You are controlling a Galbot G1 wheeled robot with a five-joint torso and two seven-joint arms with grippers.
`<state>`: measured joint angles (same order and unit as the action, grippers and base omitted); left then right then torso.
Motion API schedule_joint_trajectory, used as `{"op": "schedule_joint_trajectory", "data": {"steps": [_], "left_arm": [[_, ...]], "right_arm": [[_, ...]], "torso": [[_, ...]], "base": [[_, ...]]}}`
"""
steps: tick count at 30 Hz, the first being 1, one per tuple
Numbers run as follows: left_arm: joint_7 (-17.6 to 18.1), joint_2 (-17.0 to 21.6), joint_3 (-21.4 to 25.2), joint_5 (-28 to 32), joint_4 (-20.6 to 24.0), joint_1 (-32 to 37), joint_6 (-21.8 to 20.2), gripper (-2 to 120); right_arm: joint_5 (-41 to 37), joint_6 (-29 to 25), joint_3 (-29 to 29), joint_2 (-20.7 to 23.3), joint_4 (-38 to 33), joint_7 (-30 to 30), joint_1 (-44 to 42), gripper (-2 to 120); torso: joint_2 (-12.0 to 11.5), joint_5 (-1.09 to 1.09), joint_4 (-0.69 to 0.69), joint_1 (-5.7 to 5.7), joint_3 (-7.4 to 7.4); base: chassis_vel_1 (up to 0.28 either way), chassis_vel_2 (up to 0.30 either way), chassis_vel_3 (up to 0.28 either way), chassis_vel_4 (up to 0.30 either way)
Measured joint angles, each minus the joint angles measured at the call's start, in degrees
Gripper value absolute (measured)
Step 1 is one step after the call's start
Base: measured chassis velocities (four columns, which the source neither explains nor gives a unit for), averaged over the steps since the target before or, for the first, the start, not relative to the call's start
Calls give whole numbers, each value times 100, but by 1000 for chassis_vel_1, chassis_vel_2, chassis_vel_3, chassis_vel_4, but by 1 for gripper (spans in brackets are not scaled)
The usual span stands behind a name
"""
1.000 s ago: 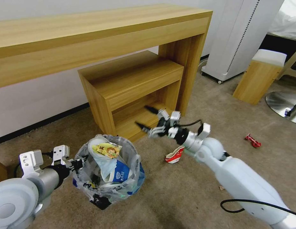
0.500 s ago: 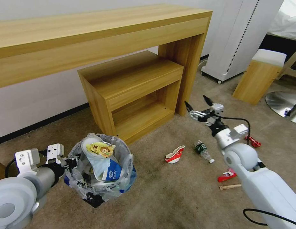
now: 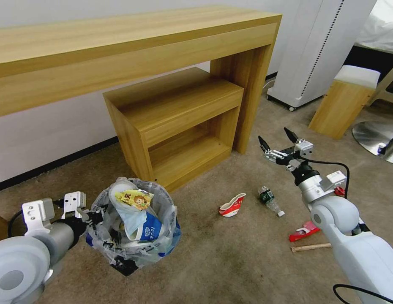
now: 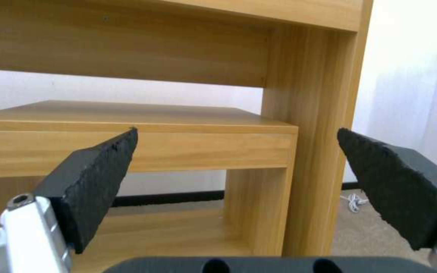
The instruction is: Pick up the trash bin and place the garbage on the floor into it.
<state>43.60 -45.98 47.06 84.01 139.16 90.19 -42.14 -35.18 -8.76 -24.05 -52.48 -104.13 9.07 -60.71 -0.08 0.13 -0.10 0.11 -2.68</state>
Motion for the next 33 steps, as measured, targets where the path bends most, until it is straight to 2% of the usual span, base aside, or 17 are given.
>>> {"op": "schedule_joint_trajectory", "data": {"steps": [8, 22, 28, 33], "left_arm": [[-17, -27, -19, -39, 3, 4, 0, 1], [-36, -49, -29, -87, -22, 10, 0, 1], [-38, -68, -28, -116, -29, 26, 0, 1], [-38, -51, -7, -119, -17, 49, 0, 1]], "right_arm": [[-18, -48, -63, 16, -9, 73, -77, 100], [-45, -112, -39, 23, 8, 126, -57, 100], [-46, -139, -50, 9, 35, 129, -90, 100], [-38, -155, -83, -12, 61, 114, -104, 100]], "torso": [[0, 0, 0, 0, 0], [0, 0, -4, 0, 0], [0, 0, 2, 0, 0], [0, 0, -1, 0, 0]], "base": [[-17, -18, -26, -16], [-88, -81, -85, -95], [-12, -11, -7, -12], [0, 0, 0, 0]]}}
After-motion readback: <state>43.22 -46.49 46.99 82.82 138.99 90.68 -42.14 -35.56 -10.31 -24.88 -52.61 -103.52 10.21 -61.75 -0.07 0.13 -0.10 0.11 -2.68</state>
